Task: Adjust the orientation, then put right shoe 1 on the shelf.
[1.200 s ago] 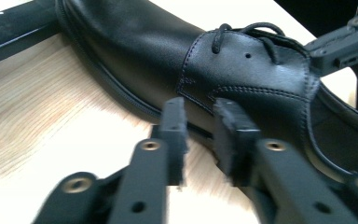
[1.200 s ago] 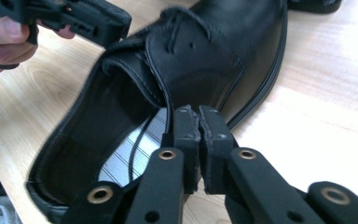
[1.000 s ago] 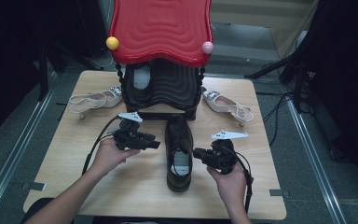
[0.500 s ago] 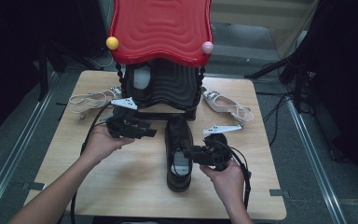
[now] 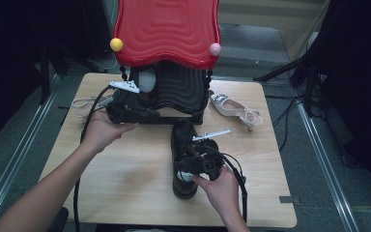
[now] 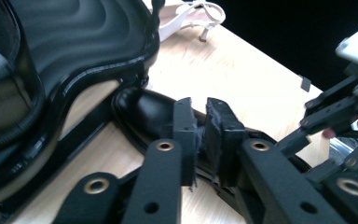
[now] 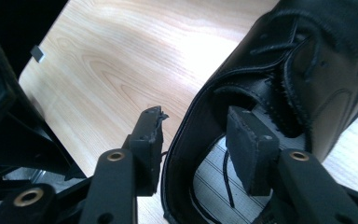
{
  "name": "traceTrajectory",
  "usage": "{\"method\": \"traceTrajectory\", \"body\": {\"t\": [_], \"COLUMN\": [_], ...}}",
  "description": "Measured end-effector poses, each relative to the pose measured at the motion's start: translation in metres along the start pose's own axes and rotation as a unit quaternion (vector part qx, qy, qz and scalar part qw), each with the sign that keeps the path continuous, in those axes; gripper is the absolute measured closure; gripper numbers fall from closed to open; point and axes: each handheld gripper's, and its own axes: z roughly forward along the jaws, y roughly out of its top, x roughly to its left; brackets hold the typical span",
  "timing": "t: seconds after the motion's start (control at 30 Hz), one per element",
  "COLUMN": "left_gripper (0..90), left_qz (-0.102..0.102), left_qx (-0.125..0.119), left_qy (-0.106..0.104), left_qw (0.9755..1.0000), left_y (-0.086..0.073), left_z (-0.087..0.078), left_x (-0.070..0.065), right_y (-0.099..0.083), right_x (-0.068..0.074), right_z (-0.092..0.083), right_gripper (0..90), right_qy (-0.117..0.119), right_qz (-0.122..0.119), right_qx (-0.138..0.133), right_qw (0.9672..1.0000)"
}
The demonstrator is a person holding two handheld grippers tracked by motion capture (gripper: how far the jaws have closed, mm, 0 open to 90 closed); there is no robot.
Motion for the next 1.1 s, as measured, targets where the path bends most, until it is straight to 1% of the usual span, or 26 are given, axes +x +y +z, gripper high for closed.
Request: {"method": "traceTrajectory", "body": {"t": [0.03,0.07,0.1,0.17,0.2,0.27,0.33,0.43,0.47,0.5,0.6,0.63,0.67,0.77,0.8,0.9,0.93,0.97,1.0,1.03,1.1], "left_gripper": [83.7,84.3,84.3,84.5,84.5,84.7,84.7,84.7,84.7,84.7,84.7,84.7,84.7,84.5,84.5,84.6,84.6,84.6,84.5,84.6,84.5], "left_qz": [0.004,0.004,0.007,0.006,0.006,0.007,0.010,0.007,0.007,0.009,0.015,0.017,0.019,0.020,0.021,0.025,0.025,0.027,0.031,0.031,0.033], "left_qx": [0.004,0.004,0.005,0.005,0.005,0.005,0.001,-0.008,-0.008,-0.008,-0.009,-0.007,-0.007,-0.001,-0.003,-0.009,-0.009,-0.016,-0.016,-0.016,-0.019], "left_qy": [0.002,0.002,0.002,-0.002,-0.002,-0.004,0.001,-0.005,-0.005,-0.003,-0.001,-0.004,-0.003,-0.007,-0.008,-0.002,-0.002,0.001,0.004,0.004,0.011], "left_qw": [1.0000,1.0000,1.0000,1.0000,1.0000,1.0000,0.9999,0.9999,0.9999,0.9999,0.9999,0.9998,0.9998,0.9998,0.9997,0.9997,0.9997,0.9995,0.9994,0.9994,0.9992], "left_y": [0.004,0.004,0.009,0.016,0.016,0.021,0.028,0.035,0.035,0.040,0.051,0.054,0.058,0.067,0.069,0.078,0.078,0.084,0.089,0.089,0.098], "left_z": [-0.001,-0.001,-0.003,-0.005,-0.005,-0.007,-0.009,-0.011,-0.011,-0.013,-0.016,-0.017,-0.019,-0.021,-0.021,-0.024,-0.024,-0.028,-0.030,-0.030,-0.035], "left_x": [0.000,0.000,0.000,0.002,0.002,0.002,0.003,0.005,0.005,0.004,0.003,0.003,0.004,0.007,0.008,0.009,0.009,0.008,0.008,0.008,0.006], "right_y": [0.000,0.001,0.001,0.002,0.003,0.003,0.004,0.006,0.006,0.007,0.008,0.009,0.009,0.009,0.010,0.010,0.010,0.010,0.010,0.010,0.009], "right_x": [0.000,0.000,0.001,0.001,0.002,0.002,0.001,0.003,0.003,0.003,0.004,0.005,0.006,0.006,0.006,0.005,0.005,0.005,0.006,0.006,0.008], "right_z": [0.003,0.005,0.007,0.010,0.012,0.014,0.021,0.026,0.029,0.031,0.039,0.042,0.044,0.051,0.052,0.054,0.054,0.056,0.057,0.057,0.061], "right_gripper": [56.6,56.0,55.5,54.6,54.7,54.7,54.2,54.0,53.9,54.0,54.0,54.0,54.0,53.4,53.3,56.0,56.0,56.5,56.5,56.5,56.7], "right_qy": [-0.001,-0.003,-0.003,-0.002,-0.002,-0.005,-0.004,-0.003,-0.002,-0.003,-0.007,-0.007,-0.009,-0.017,-0.020,-0.027,-0.027,-0.031,-0.035,-0.035,-0.050], "right_qz": [0.003,0.002,0.003,0.000,0.001,0.000,0.004,0.011,0.013,0.014,0.016,0.017,0.017,0.005,-0.003,-0.006,-0.006,-0.008,-0.008,-0.008,-0.012], "right_qx": [0.006,0.008,0.010,0.014,0.016,0.017,0.024,0.029,0.030,0.032,0.039,0.043,0.045,0.051,0.050,0.053,0.053,0.055,0.057,0.057,0.062], "right_qw": [1.0000,1.0000,0.9999,0.9999,0.9999,0.9998,0.9997,0.9995,0.9995,0.9994,0.9991,0.9989,0.9988,0.9985,0.9985,0.9982,0.9982,0.9980,0.9977,0.9977,0.9967]}}
